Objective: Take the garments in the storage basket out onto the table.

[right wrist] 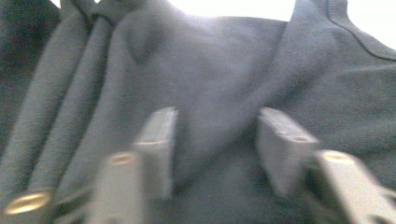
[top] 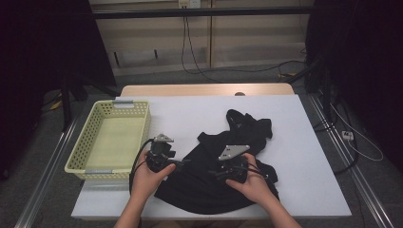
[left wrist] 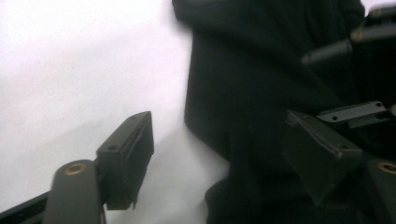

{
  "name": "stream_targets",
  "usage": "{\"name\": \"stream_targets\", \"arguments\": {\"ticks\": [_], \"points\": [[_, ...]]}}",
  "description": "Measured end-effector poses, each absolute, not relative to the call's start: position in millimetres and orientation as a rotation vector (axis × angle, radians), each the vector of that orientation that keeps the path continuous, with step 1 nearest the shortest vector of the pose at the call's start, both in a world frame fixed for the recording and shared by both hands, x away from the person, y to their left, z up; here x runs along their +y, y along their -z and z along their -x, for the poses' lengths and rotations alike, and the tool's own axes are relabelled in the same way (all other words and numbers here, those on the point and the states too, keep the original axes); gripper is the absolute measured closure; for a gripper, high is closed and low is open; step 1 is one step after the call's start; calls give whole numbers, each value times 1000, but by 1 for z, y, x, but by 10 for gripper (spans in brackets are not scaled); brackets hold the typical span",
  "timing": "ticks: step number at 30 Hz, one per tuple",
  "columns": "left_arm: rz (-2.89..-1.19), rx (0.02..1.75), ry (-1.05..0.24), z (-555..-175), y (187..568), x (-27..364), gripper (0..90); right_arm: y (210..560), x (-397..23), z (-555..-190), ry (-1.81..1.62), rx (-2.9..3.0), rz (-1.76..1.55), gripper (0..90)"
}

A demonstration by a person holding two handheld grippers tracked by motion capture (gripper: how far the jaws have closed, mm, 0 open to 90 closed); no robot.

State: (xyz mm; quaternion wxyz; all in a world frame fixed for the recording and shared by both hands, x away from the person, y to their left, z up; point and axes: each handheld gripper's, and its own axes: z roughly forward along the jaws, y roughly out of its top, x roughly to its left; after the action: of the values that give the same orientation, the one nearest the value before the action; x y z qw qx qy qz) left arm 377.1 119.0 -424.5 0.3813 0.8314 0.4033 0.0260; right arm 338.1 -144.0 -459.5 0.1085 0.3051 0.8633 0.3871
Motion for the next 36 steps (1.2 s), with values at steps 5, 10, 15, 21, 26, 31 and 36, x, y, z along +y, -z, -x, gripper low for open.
{"name": "stream_targets", "arguments": {"ticks": [5,10,15,21,26,31,36], "points": [[-2125,1020,-84,-378,424,116,209,460,-145,-338,-1167,2546,-913,861],[-2125,1023,-94,-381,425,116,197,459,-144,-336,-1206,2591,-902,875],[-2124,1014,-99,-391,425,110,190,455,-133,-321,-1327,2785,-781,869],[-2147,977,-109,-405,432,90,201,436,-150,-315,-1343,2623,-864,567],[-2184,953,-132,-419,440,74,281,423,-200,-322,-1327,2394,-1050,506],[-2232,928,-131,-421,449,61,398,428,-233,-329,-1267,2269,-1180,481],[-2266,879,-81,-416,447,56,649,431,-245,-334,-1238,2205,-1260,472]]}}
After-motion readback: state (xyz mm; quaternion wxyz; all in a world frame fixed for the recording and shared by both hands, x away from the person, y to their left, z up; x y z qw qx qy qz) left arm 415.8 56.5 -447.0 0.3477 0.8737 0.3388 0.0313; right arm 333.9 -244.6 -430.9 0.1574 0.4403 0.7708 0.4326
